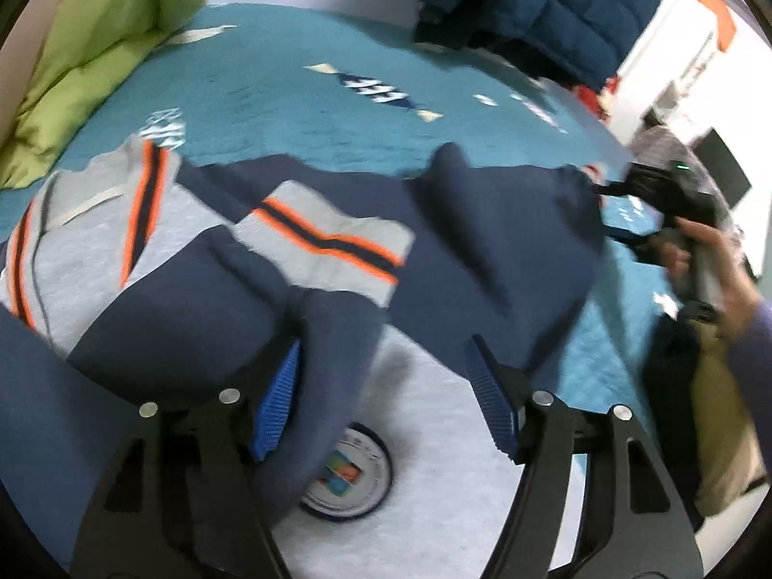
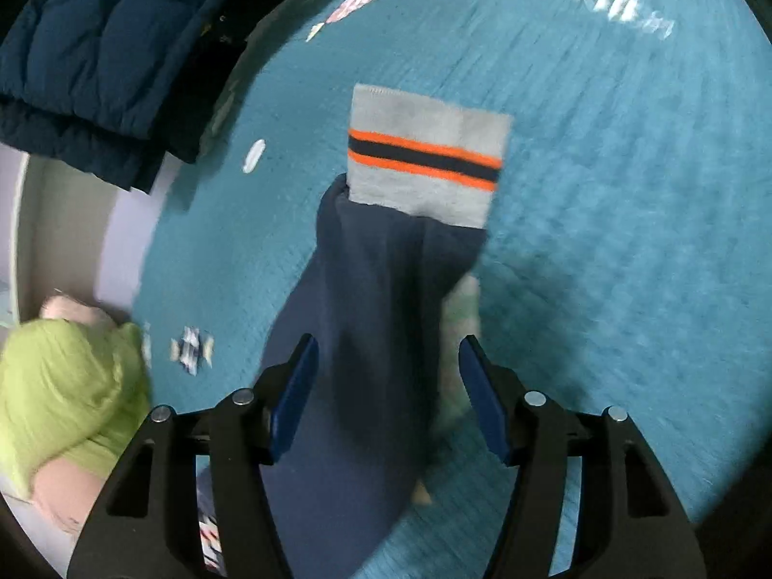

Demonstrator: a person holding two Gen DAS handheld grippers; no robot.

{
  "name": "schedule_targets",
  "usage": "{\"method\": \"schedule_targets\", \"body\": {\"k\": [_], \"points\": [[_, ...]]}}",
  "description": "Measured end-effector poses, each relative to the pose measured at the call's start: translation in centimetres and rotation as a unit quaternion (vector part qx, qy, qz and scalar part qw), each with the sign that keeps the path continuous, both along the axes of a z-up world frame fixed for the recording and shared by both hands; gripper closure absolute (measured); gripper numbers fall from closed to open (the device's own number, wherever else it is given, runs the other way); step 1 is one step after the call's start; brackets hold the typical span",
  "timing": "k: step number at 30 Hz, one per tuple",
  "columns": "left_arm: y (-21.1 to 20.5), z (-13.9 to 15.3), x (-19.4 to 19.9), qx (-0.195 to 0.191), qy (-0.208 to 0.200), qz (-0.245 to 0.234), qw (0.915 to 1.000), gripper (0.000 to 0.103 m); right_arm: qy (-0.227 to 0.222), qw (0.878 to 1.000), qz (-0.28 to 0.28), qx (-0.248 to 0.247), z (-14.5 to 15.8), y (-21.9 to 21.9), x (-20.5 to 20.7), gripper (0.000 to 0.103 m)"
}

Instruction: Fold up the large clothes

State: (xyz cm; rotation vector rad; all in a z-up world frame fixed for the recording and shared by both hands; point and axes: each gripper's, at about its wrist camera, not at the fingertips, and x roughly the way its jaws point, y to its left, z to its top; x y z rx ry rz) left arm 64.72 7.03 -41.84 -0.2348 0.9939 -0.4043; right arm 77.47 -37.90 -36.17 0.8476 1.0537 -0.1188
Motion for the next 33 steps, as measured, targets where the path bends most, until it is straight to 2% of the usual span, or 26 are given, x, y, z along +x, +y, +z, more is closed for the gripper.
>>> {"method": "schedule_targets", "body": {"k": [2, 3, 4, 6, 8, 10, 11, 14, 16, 18, 19, 20, 23, 24, 25, 26, 27, 30, 33], "points": [[0.2, 0.8, -0.4, -0.010, -0.005, -0.004, 0.9999, 0.032, -0.013, 1.000, 0.004, 0.010, -0.9, 0.2, 0.4, 0.045], [0.6, 1.4, -0.9, -0.012, -0.010, 0.000, 0.9999, 0.032, -0.015, 1.000, 0.007, 0.010, -1.2, 0.3, 0.4, 0.053], [1.4, 2.1, -1.5, -0.017, -0.016, 0.005, 0.9997, 0.031, -0.021, 1.000, 0.010, 0.001, -1.3, 0.4, 0.3, 0.074], [3.1, 3.5, -2.9, -0.020, -0.034, 0.022, 0.9990, 0.028, -0.028, 0.999, 0.014, 0.010, -1.3, 0.2, 0.0, 0.097], [5.3, 4.5, -4.0, -0.023, -0.045, 0.046, 0.9976, 0.024, -0.054, 0.998, 0.011, 0.018, -0.1, 0.0, -0.8, 0.097], [8.4, 5.1, -5.5, -0.004, -0.044, 0.092, 0.9947, 0.023, -0.090, 0.996, 0.020, -0.011, 2.3, 0.5, -1.7, 0.097], [9.7, 5.0, -6.0, 0.016, -0.037, 0.111, 0.9930, 0.023, -0.113, 0.993, 0.029, -0.019, 3.6, 1.0, -2.0, 0.097], [12.9, 4.1, -7.1, 0.045, -0.019, 0.146, 0.9880, 0.023, -0.180, 0.978, 0.073, -0.073, 8.4, 4.0, -3.8, 0.097], [14.8, 2.8, -7.7, 0.067, 0.019, 0.172, 0.9826, 0.023, -0.210, 0.968, 0.096, -0.097, 10.7, 6.2, -4.8, 0.097], [16.0, 1.2, -7.7, 0.078, 0.049, 0.173, 0.9806, 0.023, -0.247, 0.954, 0.125, -0.118, 13.5, 9.4, -6.5, 0.097], [16.5, 0.0, -7.6, 0.088, 0.074, 0.176, 0.9777, 0.023, -0.259, 0.948, 0.136, -0.122, 14.3, 10.8, -6.7, 0.097], [16.9, -1.4, -7.6, 0.087, 0.101, 0.171, 0.9762, 0.023, -0.281, 0.937, 0.157, -0.134, 15.9, 13.3, -7.9, 0.097], [16.6, -1.6, -8.5, 0.104, 0.081, 0.151, 0.9797, 0.023, -0.323, 0.913, 0.204, -0.144, 18.8, 19.1, -10.1, 0.097], [16.6, -1.2, -8.7, 0.091, 0.078, 0.158, 0.9801, 0.023, -0.331, 0.907, 0.212, -0.150, 19.5, 20.6, -11.0, 0.097], [16.7, -0.5, -8.9, 0.055, 0.070, 0.165, 0.9822, 0.023, -0.339, 0.902, 0.216, -0.155, 20.1, 22.2, -11.7, 0.097], [16.5, 0.3, -9.0, 0.022, 0.057, 0.170, 0.9836, 0.023, -0.340, 0.902, 0.217, -0.156, 20.5, 23.3, -11.8, 0.097], [16.0, 0.9, -8.7, 0.009, 0.048, 0.165, 0.9851, 0.023, -0.334, 0.905, 0.213, -0.155, 20.6, 24.1, -11.8, 0.097], [12.5, 3.0, -7.4, 0.012, 0.014, 0.113, 0.9934, 0.023, -0.310, 0.920, 0.202, -0.133, 20.1, 24.1, -10.5, 0.097], [8.4, 4.1, -5.8, 0.028, 0.005, 0.060, 0.9978, 0.023, -0.299, 0.923, 0.191, -0.150, 19.7, 22.9, -10.8, 0.097]]}}
